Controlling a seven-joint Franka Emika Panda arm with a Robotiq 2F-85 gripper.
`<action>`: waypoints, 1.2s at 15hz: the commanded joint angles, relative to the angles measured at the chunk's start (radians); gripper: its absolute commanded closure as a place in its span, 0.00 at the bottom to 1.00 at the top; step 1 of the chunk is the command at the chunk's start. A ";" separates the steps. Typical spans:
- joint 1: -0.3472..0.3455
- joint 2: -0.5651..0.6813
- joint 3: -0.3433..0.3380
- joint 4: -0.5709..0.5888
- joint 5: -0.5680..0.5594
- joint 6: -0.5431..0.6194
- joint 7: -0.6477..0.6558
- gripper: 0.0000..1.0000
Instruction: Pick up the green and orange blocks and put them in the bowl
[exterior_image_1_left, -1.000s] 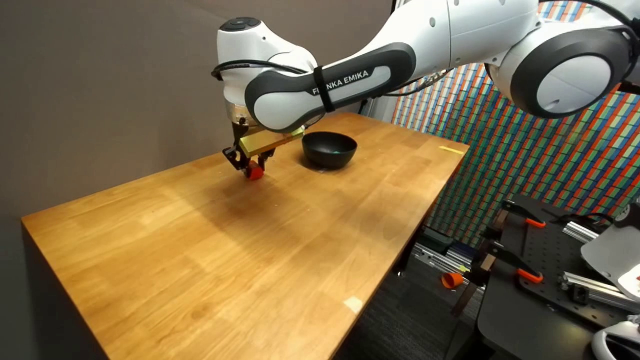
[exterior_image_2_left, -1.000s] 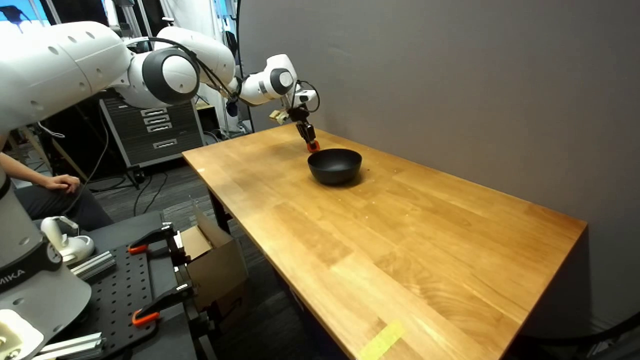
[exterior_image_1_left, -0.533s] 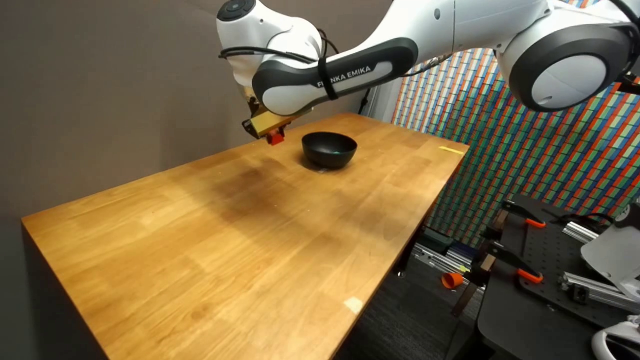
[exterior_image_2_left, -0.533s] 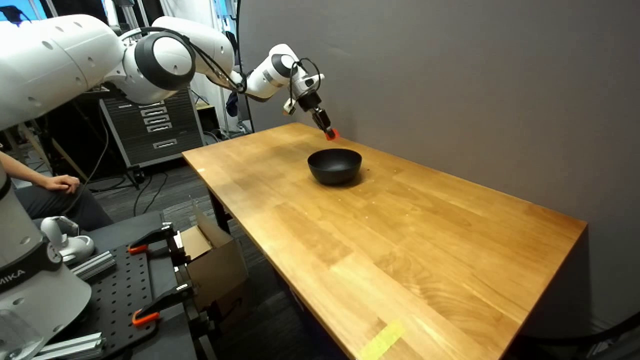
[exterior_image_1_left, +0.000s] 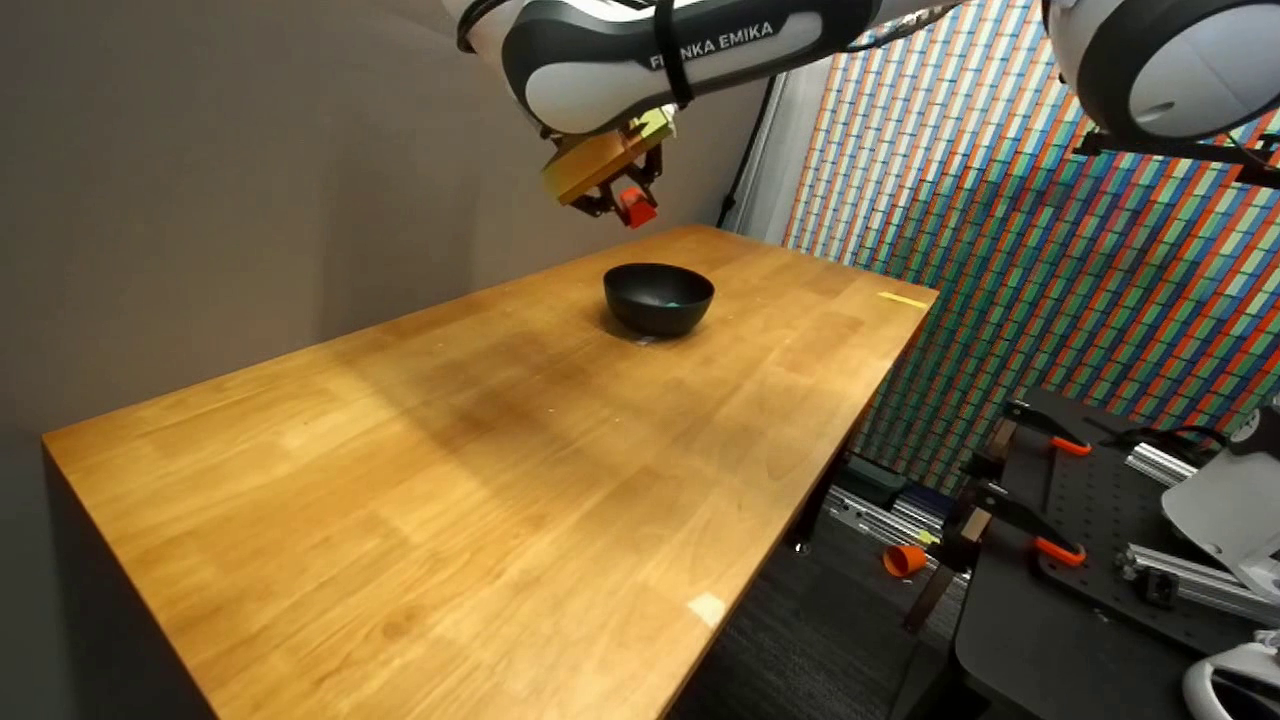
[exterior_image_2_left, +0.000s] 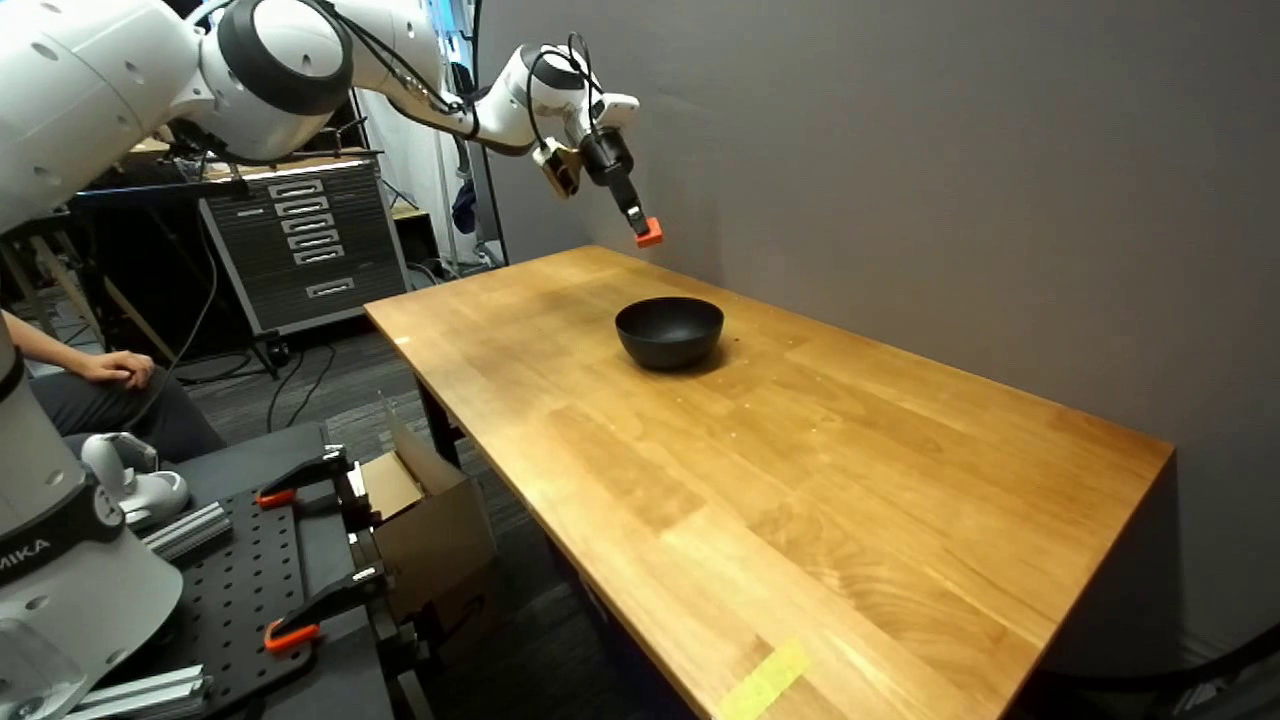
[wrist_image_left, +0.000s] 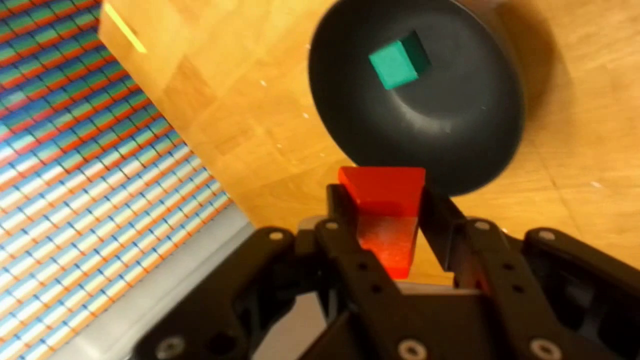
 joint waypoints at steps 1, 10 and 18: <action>0.016 -0.135 0.015 -0.196 0.036 -0.049 0.019 0.83; 0.025 -0.366 0.033 -0.587 0.087 0.249 -0.001 0.00; -0.149 -0.700 0.333 -0.922 0.107 0.460 -0.098 0.00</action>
